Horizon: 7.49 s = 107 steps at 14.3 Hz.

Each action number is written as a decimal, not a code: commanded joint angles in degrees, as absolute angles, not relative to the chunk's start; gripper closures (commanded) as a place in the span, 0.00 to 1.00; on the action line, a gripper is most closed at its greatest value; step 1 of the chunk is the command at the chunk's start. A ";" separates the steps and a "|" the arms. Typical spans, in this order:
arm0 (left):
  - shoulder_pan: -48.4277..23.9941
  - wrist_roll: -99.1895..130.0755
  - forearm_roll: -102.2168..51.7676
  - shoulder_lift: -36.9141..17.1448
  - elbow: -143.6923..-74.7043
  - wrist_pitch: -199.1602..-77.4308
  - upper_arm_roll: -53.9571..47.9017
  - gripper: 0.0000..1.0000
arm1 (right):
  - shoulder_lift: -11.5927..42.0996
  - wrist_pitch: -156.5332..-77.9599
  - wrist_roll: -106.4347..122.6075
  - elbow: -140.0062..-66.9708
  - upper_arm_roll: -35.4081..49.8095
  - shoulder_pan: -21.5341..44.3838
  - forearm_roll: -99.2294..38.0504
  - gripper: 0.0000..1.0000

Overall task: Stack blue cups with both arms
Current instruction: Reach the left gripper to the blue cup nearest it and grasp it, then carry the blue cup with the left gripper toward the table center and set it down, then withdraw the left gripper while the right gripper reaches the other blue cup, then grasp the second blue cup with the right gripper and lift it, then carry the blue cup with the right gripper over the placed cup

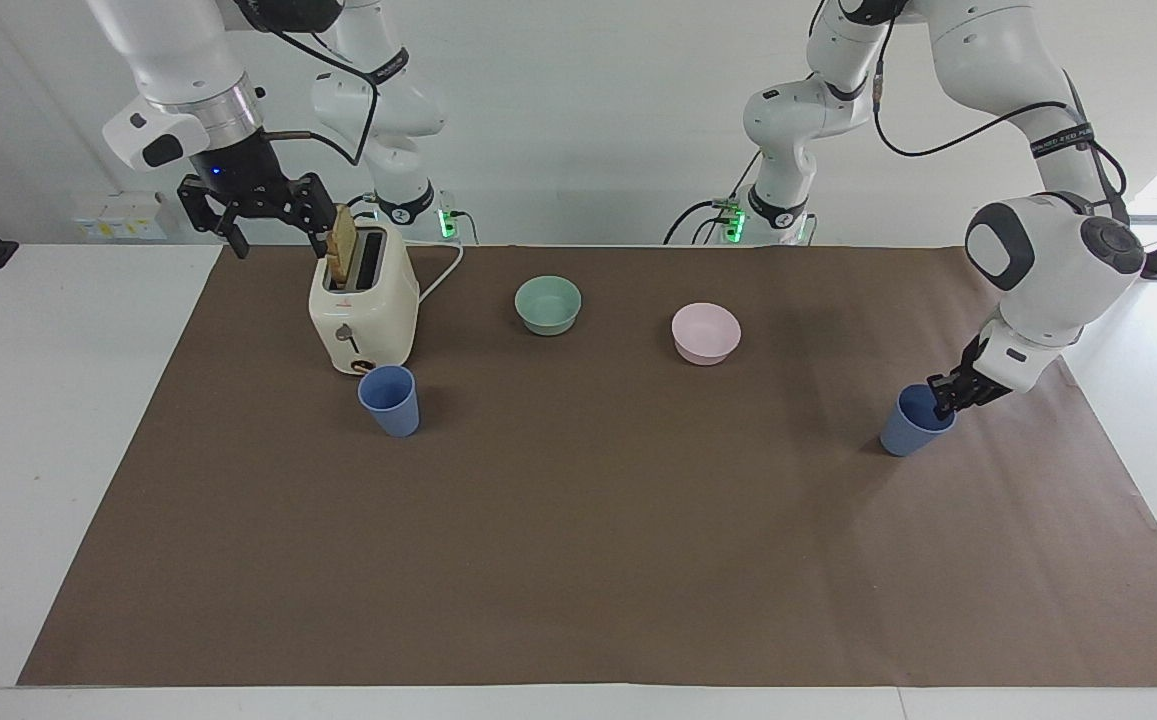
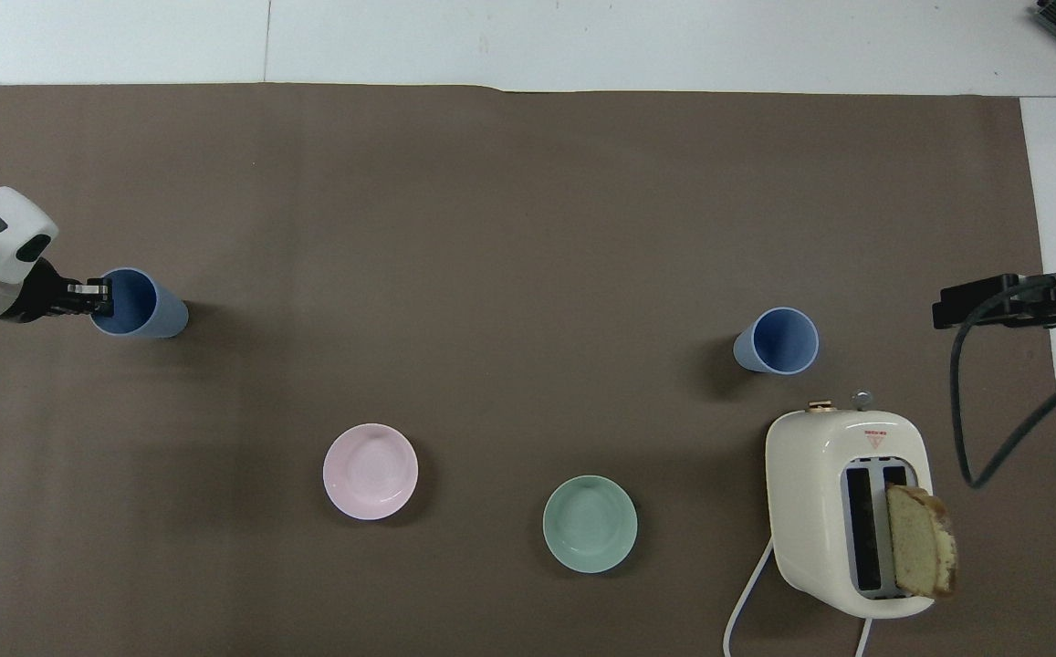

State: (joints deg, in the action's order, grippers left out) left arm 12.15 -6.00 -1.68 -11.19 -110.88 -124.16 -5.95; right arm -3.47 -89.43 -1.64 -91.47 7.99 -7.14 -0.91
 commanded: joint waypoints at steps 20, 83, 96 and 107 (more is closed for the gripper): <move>-25.14 39.46 -0.35 -14.24 -104.14 -125.24 -5.80 1.00 | -4.04 -90.00 -1.85 -92.02 8.17 -7.73 -1.85 0.00; 2.46 -5.54 -1.32 6.07 -89.30 -86.75 -5.27 0.00 | 11.86 -120.15 0.26 -112.51 8.35 -5.89 -1.93 1.00; 3.16 -5.54 -0.88 6.15 -89.38 -86.14 -5.01 0.00 | 12.57 -102.57 -16.33 -91.06 14.06 -1.08 -3.61 1.00; 3.25 -5.54 -1.23 6.15 -89.56 -86.23 -5.10 0.00 | 19.51 -105.99 -38.06 -76.82 13.89 15.10 -2.81 1.00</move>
State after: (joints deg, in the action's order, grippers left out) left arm 2.61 -5.50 -0.81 5.40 -89.24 -87.44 -4.76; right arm 18.02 -104.92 -36.69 -78.97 13.78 13.35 -3.10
